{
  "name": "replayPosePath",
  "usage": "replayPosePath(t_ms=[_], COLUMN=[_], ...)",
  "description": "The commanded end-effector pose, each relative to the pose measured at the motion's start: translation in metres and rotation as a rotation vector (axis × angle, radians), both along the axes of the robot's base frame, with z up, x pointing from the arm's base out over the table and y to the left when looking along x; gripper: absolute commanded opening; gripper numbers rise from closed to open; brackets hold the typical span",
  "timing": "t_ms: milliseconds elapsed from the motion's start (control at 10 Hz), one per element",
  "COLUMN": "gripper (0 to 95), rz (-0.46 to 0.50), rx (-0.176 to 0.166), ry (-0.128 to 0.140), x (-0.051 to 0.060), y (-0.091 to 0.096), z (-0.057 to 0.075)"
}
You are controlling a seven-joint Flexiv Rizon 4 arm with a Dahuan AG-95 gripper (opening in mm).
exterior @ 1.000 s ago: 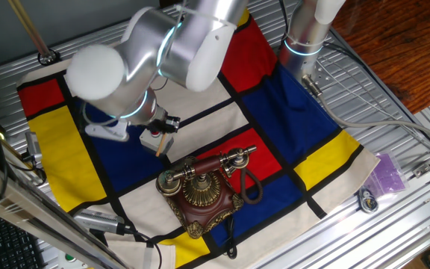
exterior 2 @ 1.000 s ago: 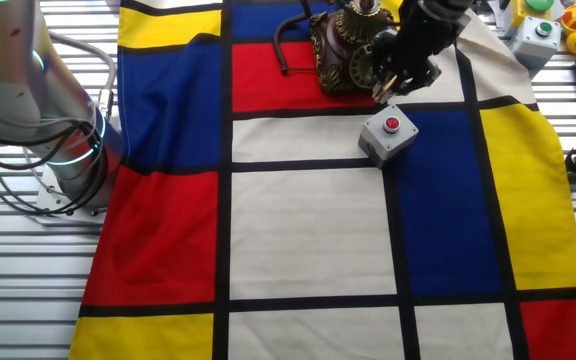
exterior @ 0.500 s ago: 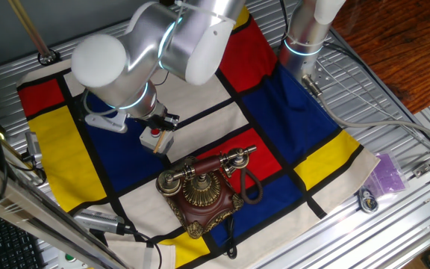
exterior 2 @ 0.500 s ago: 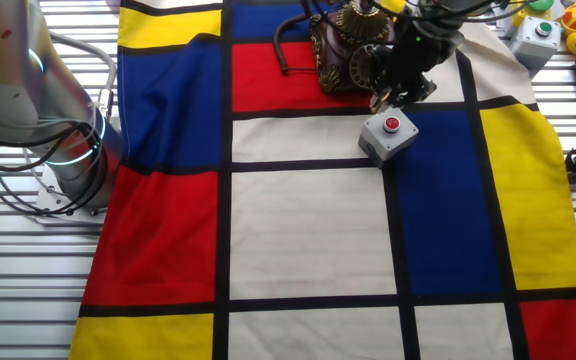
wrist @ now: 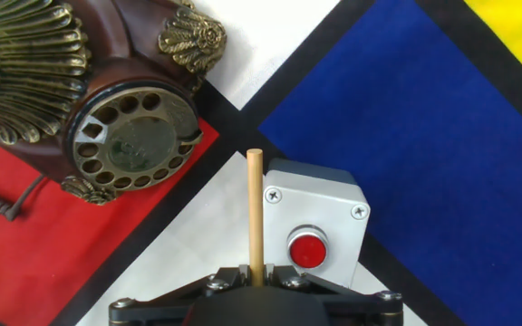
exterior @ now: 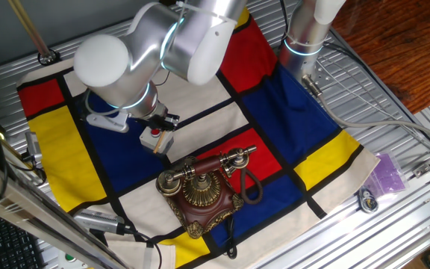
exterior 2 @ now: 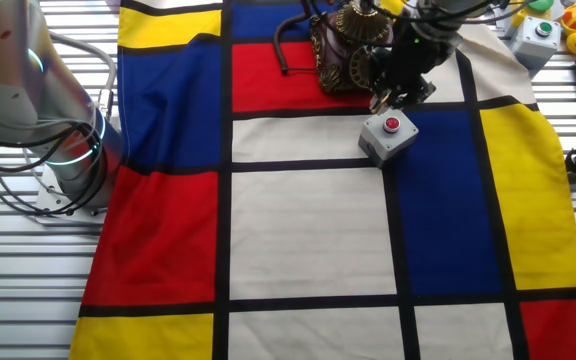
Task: Dial a number on an old rotary phone
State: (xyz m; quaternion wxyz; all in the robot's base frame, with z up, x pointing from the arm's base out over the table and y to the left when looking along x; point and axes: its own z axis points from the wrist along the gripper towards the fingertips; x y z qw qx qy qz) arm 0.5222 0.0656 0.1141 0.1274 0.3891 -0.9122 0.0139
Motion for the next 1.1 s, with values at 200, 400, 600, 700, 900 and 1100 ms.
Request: replayPosePath(t_ms=[200,400,600,700,900,1100], gripper=[0.0,0.0,0.0,0.0,0.0,0.0], rz=[0.002,-0.002,0.002,0.003,0.004,0.001], rx=[0.001,0.008,0.007,0.009,0.005,0.006], ry=[0.0,-0.011,-0.011,-0.01,-0.01,-0.011], x=[0.001,-0.003,-0.007,-0.008,-0.009,-0.012], y=[0.0,-0.002,-0.006,-0.006,-0.007,-0.009], z=[-0.001,-0.006,-0.007,-0.007,-0.008,-0.009])
